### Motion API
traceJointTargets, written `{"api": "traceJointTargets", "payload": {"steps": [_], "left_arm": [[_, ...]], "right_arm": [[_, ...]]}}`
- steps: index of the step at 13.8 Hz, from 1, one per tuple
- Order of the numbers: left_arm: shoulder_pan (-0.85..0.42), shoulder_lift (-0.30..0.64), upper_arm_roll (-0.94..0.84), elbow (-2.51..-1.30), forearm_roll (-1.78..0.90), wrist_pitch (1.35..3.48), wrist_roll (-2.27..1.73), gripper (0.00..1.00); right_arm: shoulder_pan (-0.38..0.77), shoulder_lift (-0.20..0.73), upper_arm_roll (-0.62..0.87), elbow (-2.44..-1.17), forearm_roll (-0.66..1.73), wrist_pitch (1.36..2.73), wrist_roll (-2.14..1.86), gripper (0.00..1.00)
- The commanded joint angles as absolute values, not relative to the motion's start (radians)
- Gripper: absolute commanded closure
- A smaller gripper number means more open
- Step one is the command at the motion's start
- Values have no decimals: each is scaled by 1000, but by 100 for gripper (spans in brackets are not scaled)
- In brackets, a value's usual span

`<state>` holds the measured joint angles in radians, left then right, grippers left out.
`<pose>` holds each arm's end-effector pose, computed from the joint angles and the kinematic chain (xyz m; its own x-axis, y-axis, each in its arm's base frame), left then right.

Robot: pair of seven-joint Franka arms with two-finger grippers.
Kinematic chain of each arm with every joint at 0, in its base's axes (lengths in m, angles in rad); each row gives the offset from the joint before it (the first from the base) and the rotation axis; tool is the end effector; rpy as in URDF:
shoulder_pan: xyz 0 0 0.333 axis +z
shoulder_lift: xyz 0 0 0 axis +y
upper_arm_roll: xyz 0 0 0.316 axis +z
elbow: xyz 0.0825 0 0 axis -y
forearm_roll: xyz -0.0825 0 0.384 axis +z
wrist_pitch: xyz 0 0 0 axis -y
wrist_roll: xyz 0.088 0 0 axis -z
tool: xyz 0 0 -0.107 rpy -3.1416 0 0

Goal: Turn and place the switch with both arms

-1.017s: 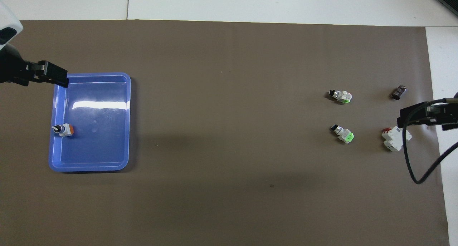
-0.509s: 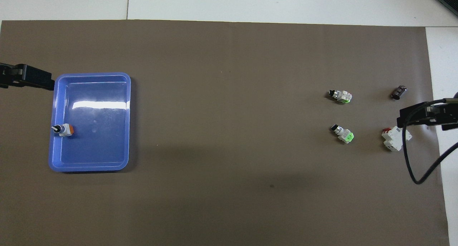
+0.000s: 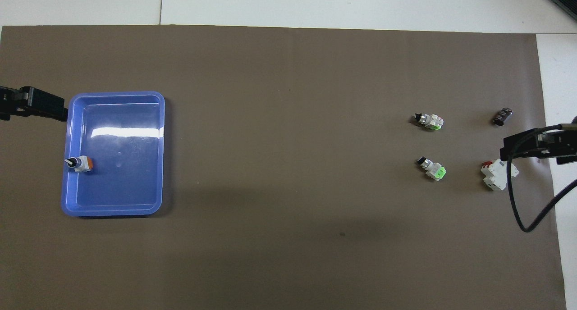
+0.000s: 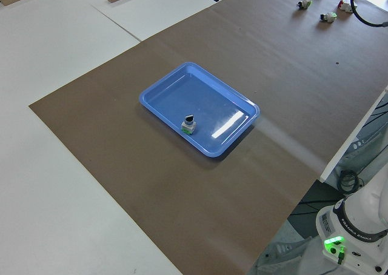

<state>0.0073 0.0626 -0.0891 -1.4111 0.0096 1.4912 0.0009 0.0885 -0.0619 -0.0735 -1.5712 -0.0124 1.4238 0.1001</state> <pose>0.5644 -0.0433 0.6572 0.9965 -0.0816 0.0177 -0.0815 -0.9967 -0.0040 0.5196 0.0050 0.6452 0.9927 -0.0863 -0.0843 -0.0852 -0.9962 0.0164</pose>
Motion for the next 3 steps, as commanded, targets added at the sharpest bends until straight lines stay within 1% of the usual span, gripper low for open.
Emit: {"api": "traceJointTargets", "payload": {"steps": [1, 3], "left_arm": [[11, 26, -87, -1457, 6, 1476, -11, 0], [11, 21, -87, -1460, 6, 1477, -11, 0]], "right_arm": [[81, -77, -72, -1580, 8, 1420, 84, 0], [81, -77, -72, -1580, 8, 1420, 83, 0]]}}
